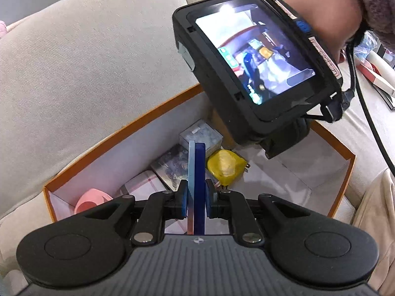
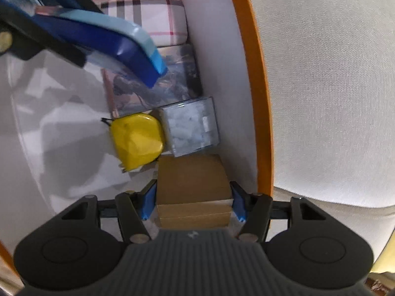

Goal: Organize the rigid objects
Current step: 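Lower the brown box into the orange box and open the right tool while the left holds the tin, then lower the blue-pink tin into the orange box and open the left tool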

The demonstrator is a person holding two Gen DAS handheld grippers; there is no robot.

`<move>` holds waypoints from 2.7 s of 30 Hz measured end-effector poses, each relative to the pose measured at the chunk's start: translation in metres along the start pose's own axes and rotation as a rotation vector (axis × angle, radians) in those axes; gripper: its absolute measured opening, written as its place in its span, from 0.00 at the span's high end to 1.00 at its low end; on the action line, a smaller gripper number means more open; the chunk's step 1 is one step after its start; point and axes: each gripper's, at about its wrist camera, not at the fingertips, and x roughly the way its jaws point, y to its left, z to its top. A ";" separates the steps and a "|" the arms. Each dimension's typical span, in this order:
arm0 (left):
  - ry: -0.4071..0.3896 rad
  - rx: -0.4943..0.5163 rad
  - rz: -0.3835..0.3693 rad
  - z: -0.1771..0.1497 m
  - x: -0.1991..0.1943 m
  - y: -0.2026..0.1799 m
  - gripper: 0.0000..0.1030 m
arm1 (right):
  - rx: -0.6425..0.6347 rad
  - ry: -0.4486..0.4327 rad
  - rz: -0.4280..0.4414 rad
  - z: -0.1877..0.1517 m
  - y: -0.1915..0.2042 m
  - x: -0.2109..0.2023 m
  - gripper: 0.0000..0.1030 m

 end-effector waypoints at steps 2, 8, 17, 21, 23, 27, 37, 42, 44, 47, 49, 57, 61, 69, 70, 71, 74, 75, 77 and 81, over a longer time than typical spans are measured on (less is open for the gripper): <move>0.004 0.002 -0.005 -0.003 0.001 -0.001 0.86 | -0.012 -0.012 -0.003 -0.001 0.000 0.002 0.40; 0.019 0.009 -0.008 0.003 0.006 -0.004 0.86 | -0.008 -0.059 -0.030 -0.015 -0.003 0.001 0.37; 0.042 0.037 -0.003 0.006 0.011 -0.013 0.86 | 0.062 -0.133 -0.051 -0.037 -0.012 -0.009 0.50; 0.055 0.049 0.003 0.005 0.011 -0.017 0.86 | 0.003 -0.149 -0.067 -0.042 0.002 -0.009 0.59; 0.060 0.049 0.006 0.004 0.012 -0.018 0.86 | -0.072 -0.155 -0.116 -0.045 0.012 -0.008 0.61; 0.071 0.052 0.007 0.000 0.013 -0.018 0.86 | -0.124 -0.186 -0.170 -0.051 0.017 -0.010 0.64; 0.092 0.044 -0.010 0.013 0.023 -0.021 0.86 | -0.238 -0.226 -0.286 -0.065 0.031 -0.002 0.64; 0.085 0.033 -0.042 0.012 0.011 -0.016 0.86 | -0.078 -0.258 -0.219 -0.077 0.010 -0.015 0.66; 0.084 0.028 -0.051 0.014 0.010 -0.019 0.86 | 0.042 -0.312 -0.179 -0.087 -0.006 -0.030 0.66; 0.077 -0.038 -0.090 0.020 0.012 -0.019 0.86 | 0.236 -0.387 -0.132 -0.108 -0.028 -0.051 0.63; 0.075 -0.119 -0.132 0.024 0.016 -0.017 0.86 | 0.362 -0.451 -0.138 -0.125 -0.032 -0.067 0.62; 0.110 -0.665 -0.301 0.023 0.062 0.007 0.86 | 0.712 -0.506 -0.203 -0.174 -0.006 -0.086 0.59; 0.151 -0.798 -0.324 0.019 0.080 0.011 0.86 | 0.731 -0.502 -0.189 -0.181 0.005 -0.078 0.59; 0.186 -0.882 -0.351 0.016 0.102 0.012 0.86 | 0.750 -0.465 -0.173 -0.177 0.010 -0.061 0.58; 0.197 -0.888 -0.361 0.016 0.105 0.012 0.86 | 0.756 -0.469 -0.161 -0.177 0.009 -0.061 0.58; 0.214 -0.895 -0.362 0.015 0.108 0.013 0.86 | 0.763 -0.470 -0.153 -0.178 0.008 -0.060 0.58; 0.238 -0.884 -0.349 0.017 0.110 0.014 0.85 | 0.760 -0.468 -0.154 -0.177 0.010 -0.061 0.57; 0.242 -0.872 -0.340 0.018 0.109 0.014 0.83 | 0.760 -0.464 -0.156 -0.177 0.012 -0.061 0.57; 0.249 -0.840 -0.306 0.021 0.106 0.013 0.80 | 0.758 -0.457 -0.151 -0.177 0.013 -0.060 0.57; 0.259 -0.784 -0.248 0.028 0.101 0.008 0.69 | 0.764 -0.443 -0.136 -0.178 0.012 -0.058 0.56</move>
